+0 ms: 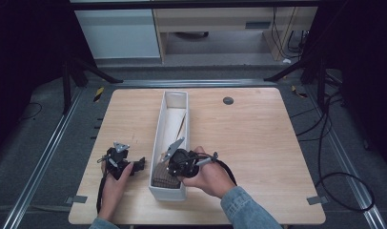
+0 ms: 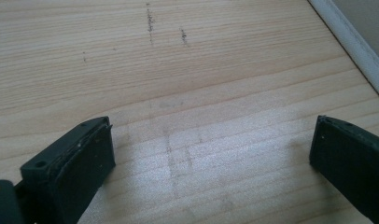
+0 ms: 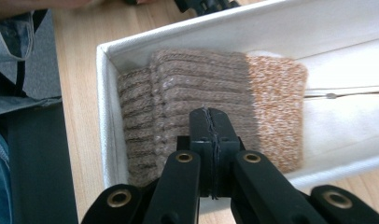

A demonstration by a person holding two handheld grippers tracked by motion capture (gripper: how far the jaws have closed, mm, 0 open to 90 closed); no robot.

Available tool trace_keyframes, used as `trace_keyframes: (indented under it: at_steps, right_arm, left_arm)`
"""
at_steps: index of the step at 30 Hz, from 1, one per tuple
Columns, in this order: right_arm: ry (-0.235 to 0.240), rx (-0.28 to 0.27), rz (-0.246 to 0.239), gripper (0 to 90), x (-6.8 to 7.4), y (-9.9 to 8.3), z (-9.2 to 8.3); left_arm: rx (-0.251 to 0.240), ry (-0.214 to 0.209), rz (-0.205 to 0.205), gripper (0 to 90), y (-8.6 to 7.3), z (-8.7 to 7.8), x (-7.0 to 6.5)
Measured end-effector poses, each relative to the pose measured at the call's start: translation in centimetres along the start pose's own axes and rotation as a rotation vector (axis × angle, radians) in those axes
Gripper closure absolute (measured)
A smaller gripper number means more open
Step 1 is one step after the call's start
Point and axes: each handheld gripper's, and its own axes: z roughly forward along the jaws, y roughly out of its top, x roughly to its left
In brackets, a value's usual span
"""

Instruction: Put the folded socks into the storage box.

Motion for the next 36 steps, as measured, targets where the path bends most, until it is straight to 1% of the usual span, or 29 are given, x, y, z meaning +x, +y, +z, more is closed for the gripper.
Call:
trace_keyframes:
  at_steps: [4,7,10,13,15,18,19,20,21,22,24,25,26,27,28,30,32,33,34,36]
  right_arm:
    - [-0.014,-0.025,0.008,90.0,-0.5,-0.1,-0.7]
    - [-0.022,-0.042,0.026,88.3,-0.9,-0.3,-1.2]
    - [-0.035,-0.054,0.037,82.9,-1.2,-0.3,-1.6]
    - [-0.054,-0.066,0.057,74.5,-1.4,-0.4,-1.9]
    - [-0.066,-0.066,0.059,69.0,-1.6,-0.6,-2.0]
    - [-0.087,-0.069,0.069,56.3,-1.8,-0.7,-2.2]
    - [-0.097,-0.074,0.080,51.4,-1.9,-0.7,-2.2]
    - [-0.118,-0.083,0.081,43.7,-2.0,-0.8,-2.3]
    - [-0.148,-0.095,0.079,36.4,-2.1,-0.8,-2.4]
    - [-0.160,-0.101,0.088,32.3,-2.2,-0.8,-2.5]
    - [-0.202,-0.122,0.096,18.1,-2.5,-0.9,-2.7]
    - [-0.222,-0.132,0.109,12.6,-2.7,-1.0,-2.9]
    - [-0.234,-0.133,0.127,8.6,-2.9,-1.0,-3.0]
    - [-0.257,-0.141,0.142,5.5,-3.2,-1.1,-3.2]
    - [-0.278,-0.158,0.146,4.8,-3.4,-1.2,-3.4]
    - [-0.294,-0.173,0.139,5.0,-3.6,-1.5,-3.8]
    - [-0.324,-0.171,0.171,5.0,-4.1,-1.8,-4.2]
    - [-0.359,-0.178,0.195,5.2,-4.5,-2.0,-4.5]
    - [-0.372,-0.184,0.210,5.9,-4.7,-2.2,-4.7]
    - [-0.380,-0.200,0.235,5.8,-5.2,-2.6,-5.3]
  left_arm:
    - [0.001,0.000,0.000,0.0,0.0,0.0,0.0]
    - [0.000,0.000,-0.002,0.0,0.0,0.0,0.0]
    - [0.000,0.000,-0.001,0.0,0.0,0.0,0.0]
    - [0.000,0.000,-0.001,0.0,0.0,0.0,0.0]
    - [0.000,0.000,-0.001,0.0,0.0,0.0,0.0]
    - [0.000,0.000,-0.001,0.0,0.0,0.0,0.0]
    - [0.000,0.000,-0.001,0.0,0.0,0.0,0.0]
    - [0.001,0.000,-0.001,0.0,0.0,0.0,0.0]
    - [0.000,0.000,-0.001,0.0,0.0,0.0,0.0]
    - [0.001,0.000,-0.001,0.0,0.0,0.0,0.0]
    - [0.000,0.000,-0.002,0.0,0.0,0.0,0.0]
    - [0.001,0.000,-0.001,0.0,0.0,0.0,0.0]
    - [0.001,0.000,-0.001,0.0,0.0,0.0,0.0]
    - [0.001,0.000,-0.001,0.0,0.0,0.0,0.0]
    - [0.001,0.000,-0.001,0.0,0.0,0.0,0.0]
    - [-0.001,0.002,-0.003,0.0,0.0,0.0,0.0]
    - [-0.001,0.004,-0.003,0.0,0.0,0.0,-0.1]
    - [-0.001,0.004,-0.003,0.0,0.0,0.0,-0.1]
    - [-0.001,0.004,-0.003,0.0,0.0,0.0,-0.1]
    - [-0.001,0.005,-0.004,0.0,0.0,0.0,-0.1]
